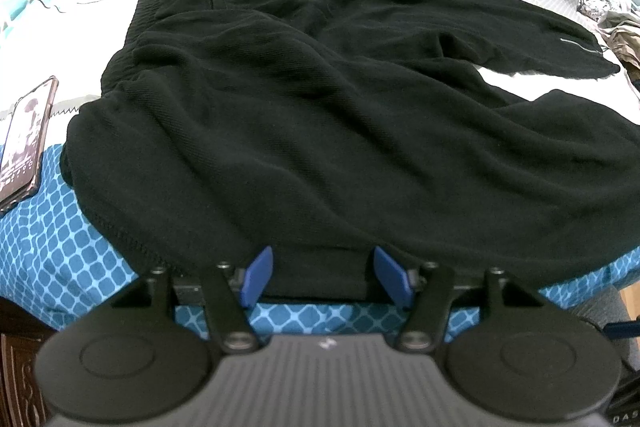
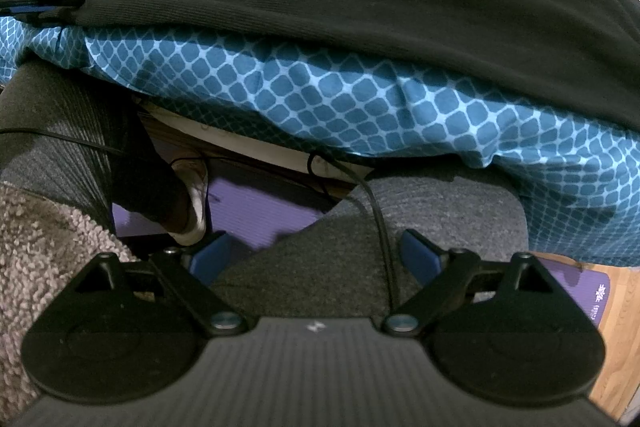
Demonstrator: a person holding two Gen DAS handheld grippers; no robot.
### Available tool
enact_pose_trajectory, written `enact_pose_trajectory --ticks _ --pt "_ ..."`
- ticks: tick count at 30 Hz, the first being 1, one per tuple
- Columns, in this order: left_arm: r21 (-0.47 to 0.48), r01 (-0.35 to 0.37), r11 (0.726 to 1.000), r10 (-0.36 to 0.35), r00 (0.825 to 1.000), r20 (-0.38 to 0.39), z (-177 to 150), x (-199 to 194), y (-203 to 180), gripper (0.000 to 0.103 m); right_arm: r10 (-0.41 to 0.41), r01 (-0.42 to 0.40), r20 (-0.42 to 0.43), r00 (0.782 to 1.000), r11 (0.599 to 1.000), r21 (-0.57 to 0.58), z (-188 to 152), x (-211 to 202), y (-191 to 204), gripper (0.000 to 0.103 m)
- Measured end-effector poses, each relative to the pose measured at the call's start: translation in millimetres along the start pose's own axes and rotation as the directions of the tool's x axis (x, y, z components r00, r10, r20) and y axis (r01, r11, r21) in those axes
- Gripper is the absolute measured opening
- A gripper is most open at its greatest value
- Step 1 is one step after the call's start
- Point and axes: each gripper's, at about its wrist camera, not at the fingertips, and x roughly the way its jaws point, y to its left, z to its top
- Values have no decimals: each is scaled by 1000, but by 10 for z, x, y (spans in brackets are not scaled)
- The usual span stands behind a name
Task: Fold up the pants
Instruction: 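Grasp the pants edge again with both grippers and lift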
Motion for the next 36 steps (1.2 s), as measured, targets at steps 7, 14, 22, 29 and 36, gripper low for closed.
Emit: enact_pose_trajectory --ticks 7,14,22,29,36 --pt "18 32 999 -33 998 47 52 -123 12 57 21 -21 -6 1000 1000 -5 28 -135 -13 93" --pt "-6 82 997 -79 974 213 667 -569 279 58 261 -256 52 964 963 -85 226 -642 -182 93" --pt "24 -127 992 111 931 346 1815 -537 583 58 200 -261 404 893 960 101 972 -1386 -1143 92" --pt "146 -319 936 255 905 342 2450 330 611 61 -79 -262 563 822 826 498 1968 -1518 -2617 80" --pt "220 -394 892 304 885 352 2596 1061 733 69 -239 -148 433 869 709 689 3052 -984 -3350 76"
